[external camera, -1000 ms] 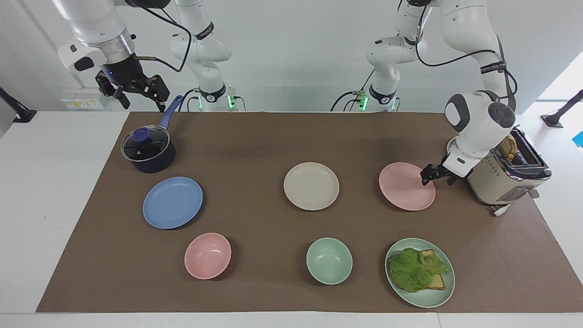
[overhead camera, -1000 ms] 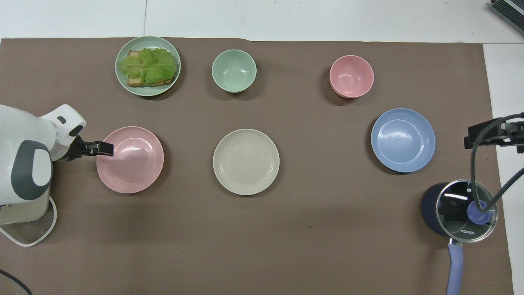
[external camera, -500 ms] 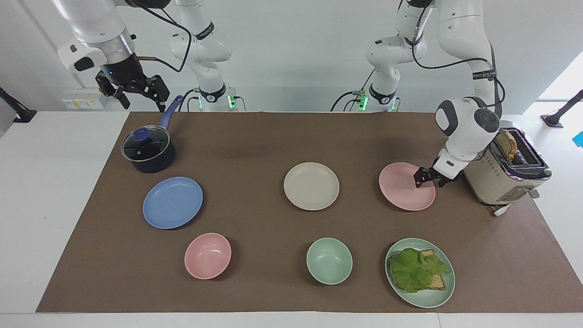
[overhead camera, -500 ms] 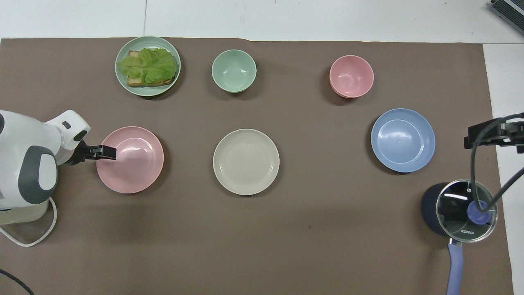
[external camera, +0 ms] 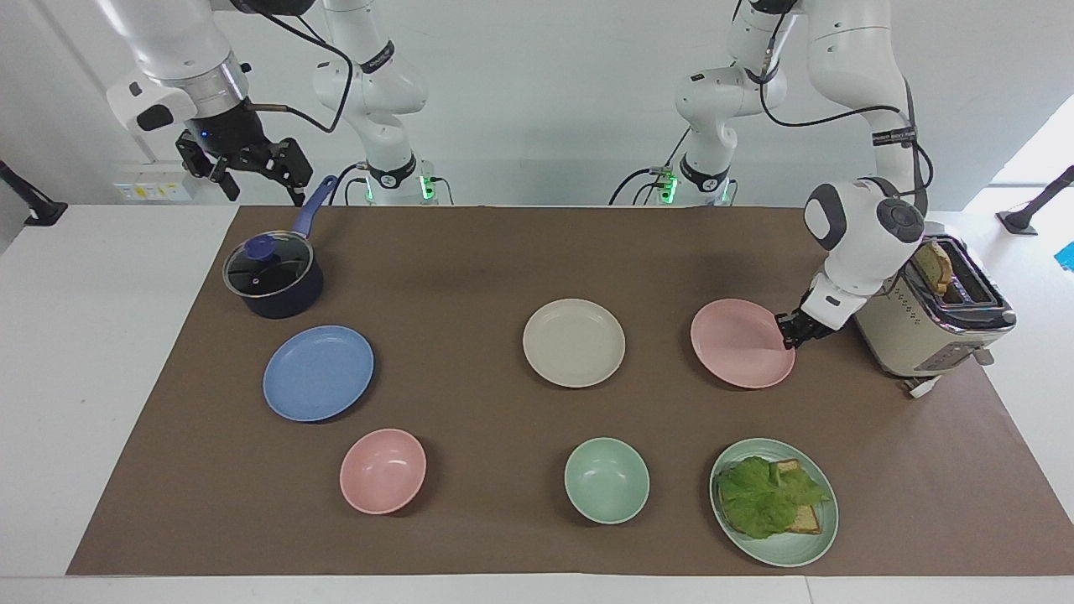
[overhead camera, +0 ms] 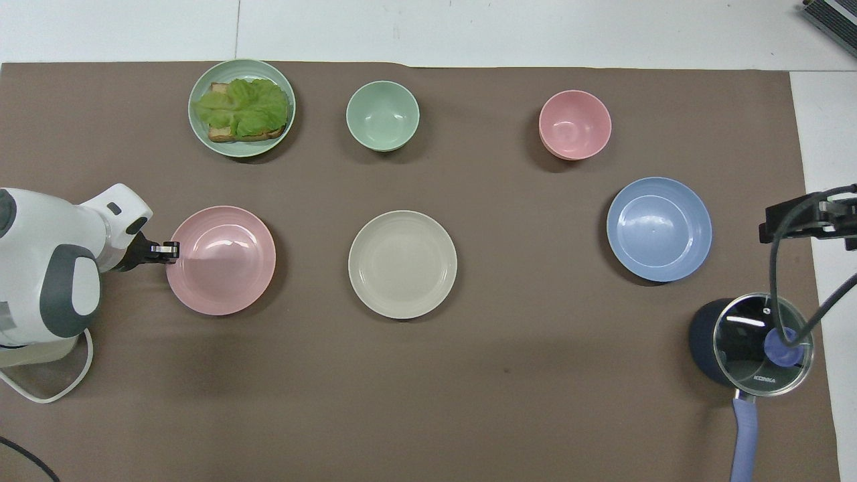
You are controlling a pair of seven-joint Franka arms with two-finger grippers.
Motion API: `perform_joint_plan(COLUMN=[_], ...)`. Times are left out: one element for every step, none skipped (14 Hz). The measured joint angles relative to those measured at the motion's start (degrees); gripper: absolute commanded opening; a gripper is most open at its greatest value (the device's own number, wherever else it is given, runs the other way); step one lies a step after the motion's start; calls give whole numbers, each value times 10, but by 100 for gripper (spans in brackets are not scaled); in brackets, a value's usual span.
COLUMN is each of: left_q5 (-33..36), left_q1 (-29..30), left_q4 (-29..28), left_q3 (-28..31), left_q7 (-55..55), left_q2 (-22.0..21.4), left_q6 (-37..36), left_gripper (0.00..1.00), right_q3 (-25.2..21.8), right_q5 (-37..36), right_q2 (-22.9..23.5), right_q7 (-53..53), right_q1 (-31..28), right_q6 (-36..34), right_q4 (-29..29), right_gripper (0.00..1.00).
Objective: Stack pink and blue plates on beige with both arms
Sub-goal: 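Reach the left gripper to the rim of the large pink bowl, then grasp the pink bowl rim and carry it onto the beige plate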
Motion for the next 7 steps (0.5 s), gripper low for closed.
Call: perform_joint_plan(left_q5=[0, 0, 0, 0, 0, 0, 0], left_q1=[0, 0, 0, 0, 0, 0, 0], left_q4=[12, 27, 40, 52, 62, 69, 76], left_q3=[-1, -1, 0, 0, -1, -1, -2], left_q7=[0, 0, 0, -1, -1, -2, -6], left_q2=[0, 0, 0, 0, 0, -1, -4], left_q6=[-18, -37, -55, -69, -81, -91, -103], left_gripper=[0, 0, 0, 0, 0, 0, 0], right_q3=[0, 0, 0, 0, 0, 0, 0], right_q5=[0, 0, 0, 0, 0, 0, 0], right_q2=[0, 0, 0, 0, 0, 0, 0], right_q7=[0, 0, 0, 0, 0, 0, 0], right_q1=[0, 0, 0, 0, 0, 0, 0], right_q6=[0, 0, 0, 0, 0, 0, 0], right_q4=[0, 0, 0, 0, 0, 0, 0], right_gripper=[100, 100, 100, 100, 100, 100, 100])
